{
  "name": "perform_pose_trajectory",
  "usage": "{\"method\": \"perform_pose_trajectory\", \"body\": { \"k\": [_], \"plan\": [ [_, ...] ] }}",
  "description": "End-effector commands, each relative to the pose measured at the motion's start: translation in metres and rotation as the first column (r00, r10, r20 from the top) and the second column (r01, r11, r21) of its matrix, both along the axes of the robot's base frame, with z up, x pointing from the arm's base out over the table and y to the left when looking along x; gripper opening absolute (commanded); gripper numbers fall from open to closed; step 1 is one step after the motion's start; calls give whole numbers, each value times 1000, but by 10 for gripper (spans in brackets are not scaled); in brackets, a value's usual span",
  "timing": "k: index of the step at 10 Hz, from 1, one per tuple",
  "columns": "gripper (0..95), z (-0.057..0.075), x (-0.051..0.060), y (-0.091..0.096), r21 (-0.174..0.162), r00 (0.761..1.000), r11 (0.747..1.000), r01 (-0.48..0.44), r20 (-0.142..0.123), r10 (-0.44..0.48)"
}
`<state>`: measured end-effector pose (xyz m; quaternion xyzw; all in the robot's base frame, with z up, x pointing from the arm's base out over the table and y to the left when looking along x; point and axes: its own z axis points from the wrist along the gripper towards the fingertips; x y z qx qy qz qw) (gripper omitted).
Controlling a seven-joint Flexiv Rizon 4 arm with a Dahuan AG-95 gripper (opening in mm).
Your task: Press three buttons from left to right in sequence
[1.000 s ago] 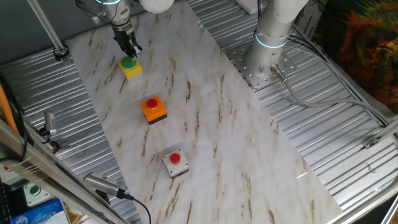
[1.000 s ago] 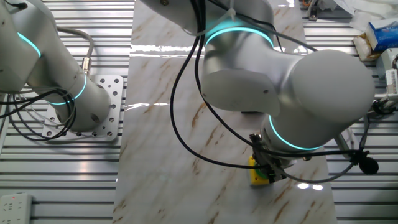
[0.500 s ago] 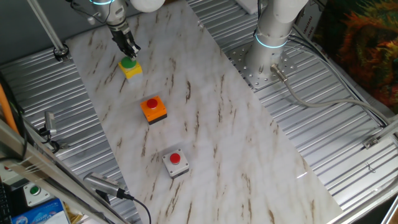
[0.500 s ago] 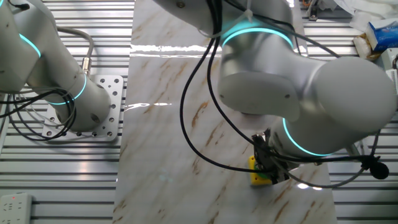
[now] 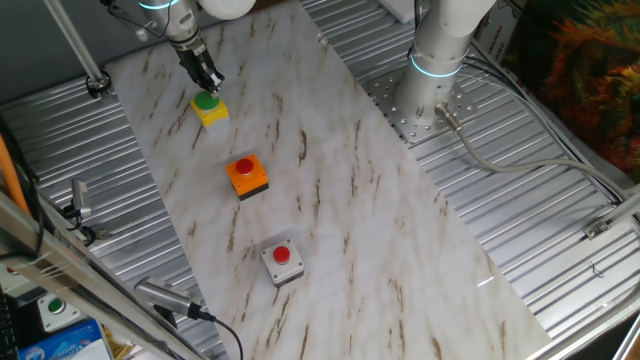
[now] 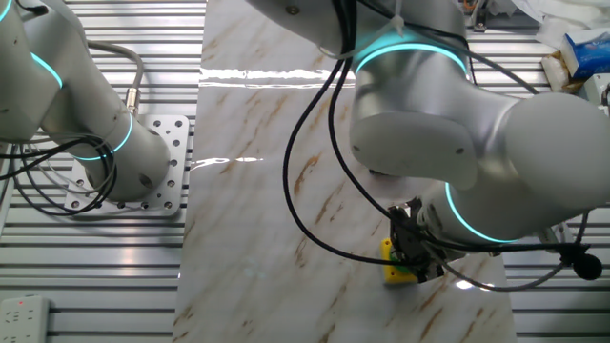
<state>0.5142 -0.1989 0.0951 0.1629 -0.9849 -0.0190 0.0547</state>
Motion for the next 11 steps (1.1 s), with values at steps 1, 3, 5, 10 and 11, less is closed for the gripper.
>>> {"method": "perform_pose_trajectory", "body": {
  "k": [1, 3, 5, 10, 11],
  "plan": [
    [0, 0, -1, 0, 8, 1000, 1000, -1, 0, 1],
    [0, 0, 0, 0, 9, 1000, 1000, 5, 0, -5],
    [0, -2, 1, 0, 15, 1000, 1000, 11, -6, -11],
    [0, -6, 3, -1, 22, 1000, 1000, 10, -8, -10],
    [0, -7, 4, -2, 33, 1000, 999, 12, -10, -12]
  ]
}}
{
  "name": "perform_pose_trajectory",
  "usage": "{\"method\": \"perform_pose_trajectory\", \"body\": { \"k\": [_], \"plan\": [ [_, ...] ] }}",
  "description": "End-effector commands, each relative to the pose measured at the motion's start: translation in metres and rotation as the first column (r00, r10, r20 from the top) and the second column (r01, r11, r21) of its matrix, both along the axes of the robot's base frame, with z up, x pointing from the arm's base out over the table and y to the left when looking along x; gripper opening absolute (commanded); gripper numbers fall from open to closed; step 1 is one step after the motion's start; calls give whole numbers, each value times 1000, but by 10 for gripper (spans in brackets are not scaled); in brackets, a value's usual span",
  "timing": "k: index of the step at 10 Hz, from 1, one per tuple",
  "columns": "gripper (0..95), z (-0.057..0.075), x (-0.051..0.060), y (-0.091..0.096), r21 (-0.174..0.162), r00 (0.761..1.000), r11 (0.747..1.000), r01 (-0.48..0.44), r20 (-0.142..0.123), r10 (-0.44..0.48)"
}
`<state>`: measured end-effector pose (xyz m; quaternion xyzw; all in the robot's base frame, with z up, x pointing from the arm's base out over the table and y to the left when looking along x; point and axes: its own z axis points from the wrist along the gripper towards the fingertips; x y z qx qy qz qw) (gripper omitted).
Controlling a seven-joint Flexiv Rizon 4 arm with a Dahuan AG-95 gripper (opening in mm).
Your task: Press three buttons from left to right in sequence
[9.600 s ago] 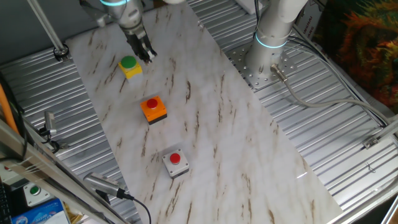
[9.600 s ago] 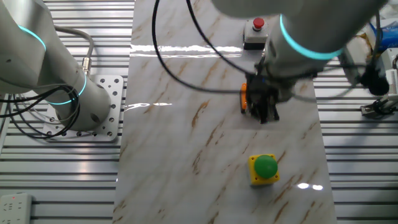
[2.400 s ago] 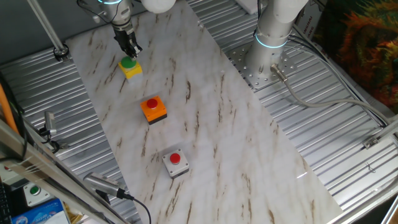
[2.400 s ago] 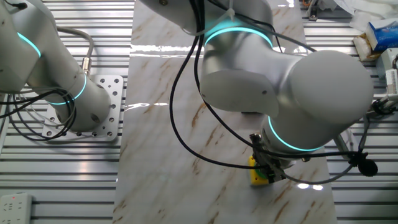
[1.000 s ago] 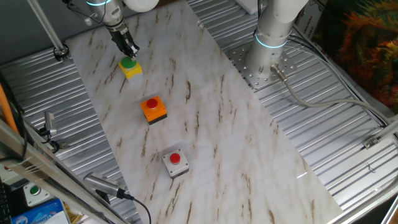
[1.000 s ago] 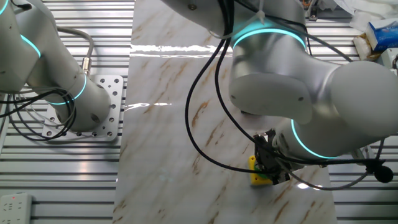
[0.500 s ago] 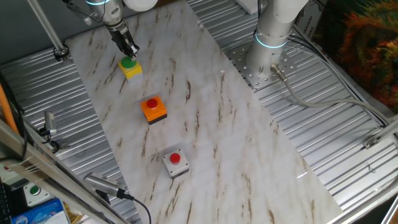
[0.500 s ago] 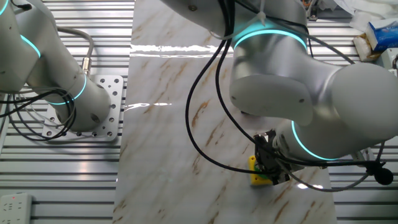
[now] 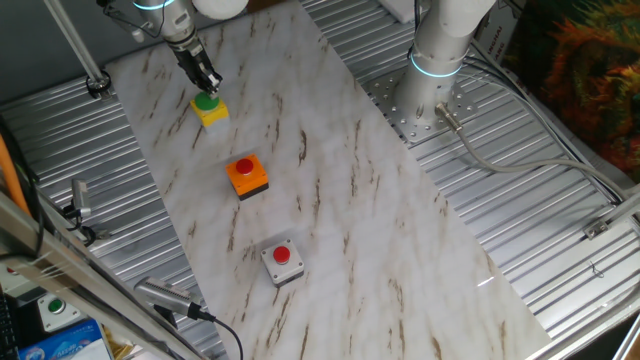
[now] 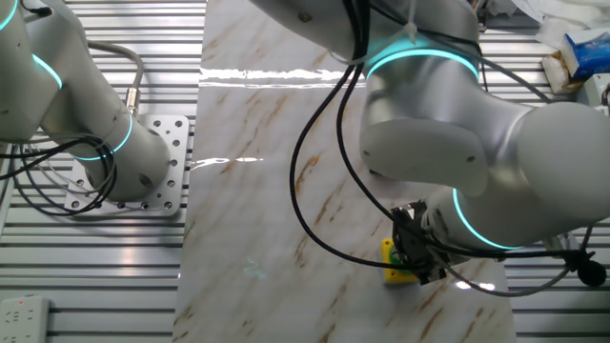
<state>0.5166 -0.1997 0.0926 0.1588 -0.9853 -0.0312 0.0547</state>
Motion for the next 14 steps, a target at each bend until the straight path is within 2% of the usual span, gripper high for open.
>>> {"method": "perform_pose_trajectory", "body": {
  "k": [1, 3, 4, 5, 6, 10, 14],
  "plan": [
    [0, -5, 2, -1, -5, 1000, 1000, -8, 2, 8],
    [0, -8, 3, -1, -8, 1000, 1000, -9, -1, 9],
    [0, -11, 3, -2, -10, 1000, 1000, -16, 14, 16],
    [0, -12, 4, -2, -12, 1000, 1000, -13, 9, 14],
    [0, -13, 4, -2, -17, 999, 1000, -19, 30, 20],
    [0, -12, 3, -2, -21, 1000, 1000, -19, 24, 20],
    [0, 9, 1, 4, -21, 1000, 1000, -2, -4, 2]
  ]
}}
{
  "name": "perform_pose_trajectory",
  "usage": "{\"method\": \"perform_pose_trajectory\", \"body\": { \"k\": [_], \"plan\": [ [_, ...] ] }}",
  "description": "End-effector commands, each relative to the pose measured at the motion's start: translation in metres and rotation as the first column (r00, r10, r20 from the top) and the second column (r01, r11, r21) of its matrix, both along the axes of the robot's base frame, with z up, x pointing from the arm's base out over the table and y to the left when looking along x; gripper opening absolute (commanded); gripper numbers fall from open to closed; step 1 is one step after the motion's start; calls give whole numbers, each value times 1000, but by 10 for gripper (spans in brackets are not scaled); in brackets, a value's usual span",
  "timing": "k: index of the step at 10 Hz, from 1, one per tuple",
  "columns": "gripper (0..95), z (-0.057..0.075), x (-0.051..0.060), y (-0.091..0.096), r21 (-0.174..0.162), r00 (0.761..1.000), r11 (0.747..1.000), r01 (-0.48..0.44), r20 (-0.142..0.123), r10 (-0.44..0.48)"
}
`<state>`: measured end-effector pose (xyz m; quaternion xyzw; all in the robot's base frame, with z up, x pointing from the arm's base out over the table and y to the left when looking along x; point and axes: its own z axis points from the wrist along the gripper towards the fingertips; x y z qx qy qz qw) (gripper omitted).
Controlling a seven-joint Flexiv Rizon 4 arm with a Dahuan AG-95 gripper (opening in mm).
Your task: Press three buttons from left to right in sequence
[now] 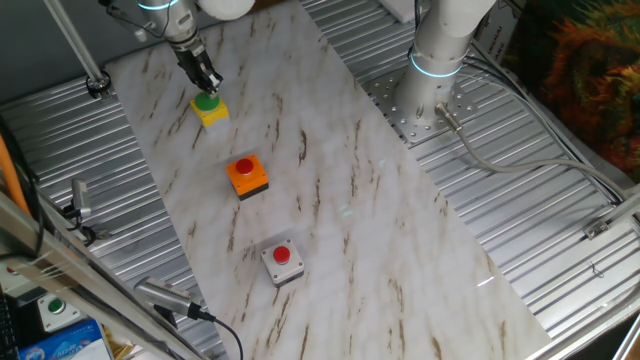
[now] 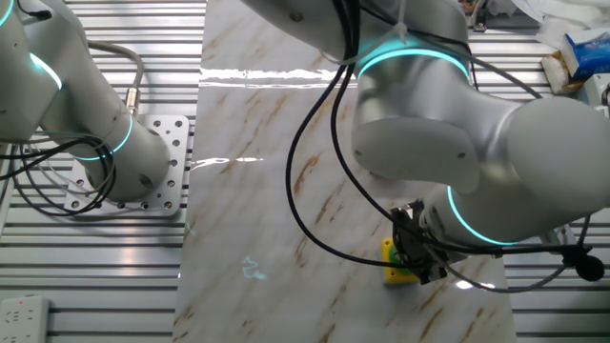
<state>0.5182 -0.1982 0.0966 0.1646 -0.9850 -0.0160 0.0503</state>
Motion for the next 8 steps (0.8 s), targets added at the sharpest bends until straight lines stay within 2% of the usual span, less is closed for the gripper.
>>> {"method": "perform_pose_trajectory", "body": {
  "k": [1, 5, 8],
  "plan": [
    [0, 10, -1, 4, 6, 1000, 1000, 18, -22, -18],
    [0, 19, -1, 10, 9, 999, 1000, 28, -24, -27],
    [0, 19, 4, 22, 4, 998, 998, 61, -20, -61]
  ]
}}
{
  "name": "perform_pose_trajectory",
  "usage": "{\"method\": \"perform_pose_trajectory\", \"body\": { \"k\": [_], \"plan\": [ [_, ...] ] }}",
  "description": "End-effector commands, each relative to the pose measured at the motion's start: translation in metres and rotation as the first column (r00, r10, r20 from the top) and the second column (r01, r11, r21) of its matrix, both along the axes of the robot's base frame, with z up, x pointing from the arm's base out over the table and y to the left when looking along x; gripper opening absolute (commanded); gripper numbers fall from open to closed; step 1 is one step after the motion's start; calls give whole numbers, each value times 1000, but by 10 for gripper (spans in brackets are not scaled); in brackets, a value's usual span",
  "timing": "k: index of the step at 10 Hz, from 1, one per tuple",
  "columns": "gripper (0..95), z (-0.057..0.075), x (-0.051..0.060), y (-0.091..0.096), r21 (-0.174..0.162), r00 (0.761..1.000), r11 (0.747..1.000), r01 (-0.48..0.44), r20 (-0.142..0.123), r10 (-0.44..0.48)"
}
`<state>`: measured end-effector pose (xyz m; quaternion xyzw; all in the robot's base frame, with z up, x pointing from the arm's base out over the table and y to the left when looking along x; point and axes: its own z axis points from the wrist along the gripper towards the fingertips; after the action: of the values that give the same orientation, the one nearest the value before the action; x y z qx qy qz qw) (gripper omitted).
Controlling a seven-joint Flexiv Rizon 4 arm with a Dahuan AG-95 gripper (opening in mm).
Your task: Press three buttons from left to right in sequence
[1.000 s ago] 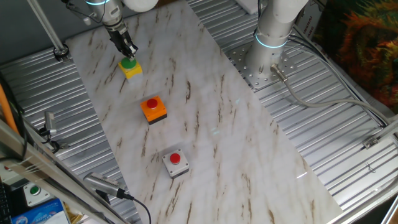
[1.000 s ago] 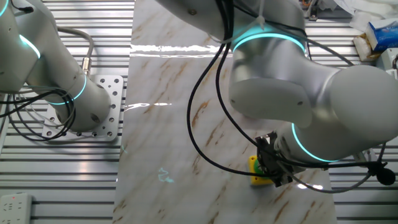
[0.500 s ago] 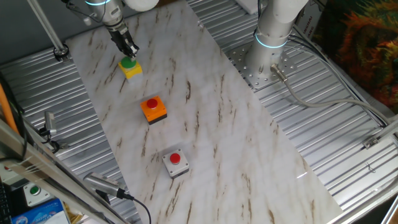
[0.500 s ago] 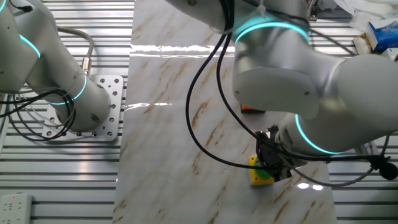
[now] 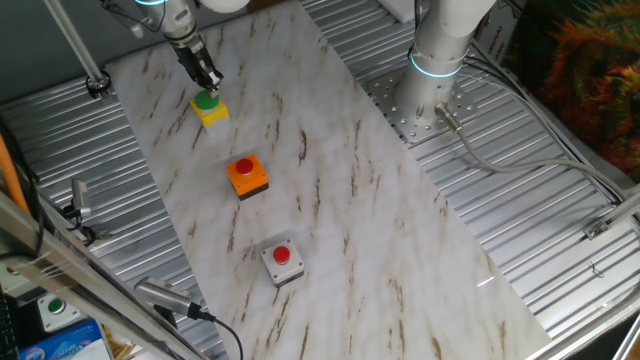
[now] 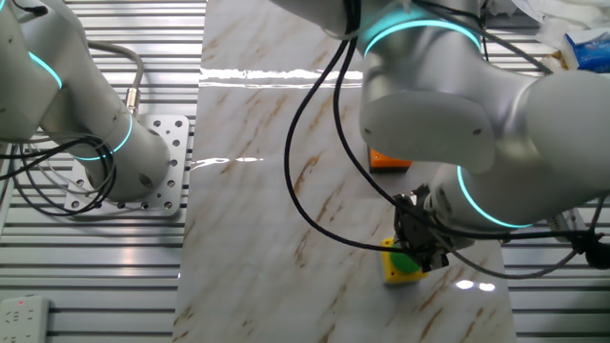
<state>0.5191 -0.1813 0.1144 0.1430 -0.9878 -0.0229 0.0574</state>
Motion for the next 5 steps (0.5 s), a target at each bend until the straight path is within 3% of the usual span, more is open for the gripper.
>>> {"method": "perform_pose_trajectory", "body": {
  "k": [1, 5],
  "plan": [
    [0, 1, 4, 10, -6, 999, 999, 35, -3, -35],
    [0, 1, 6, 16, -5, 998, 998, 56, -4, -56]
  ]
}}
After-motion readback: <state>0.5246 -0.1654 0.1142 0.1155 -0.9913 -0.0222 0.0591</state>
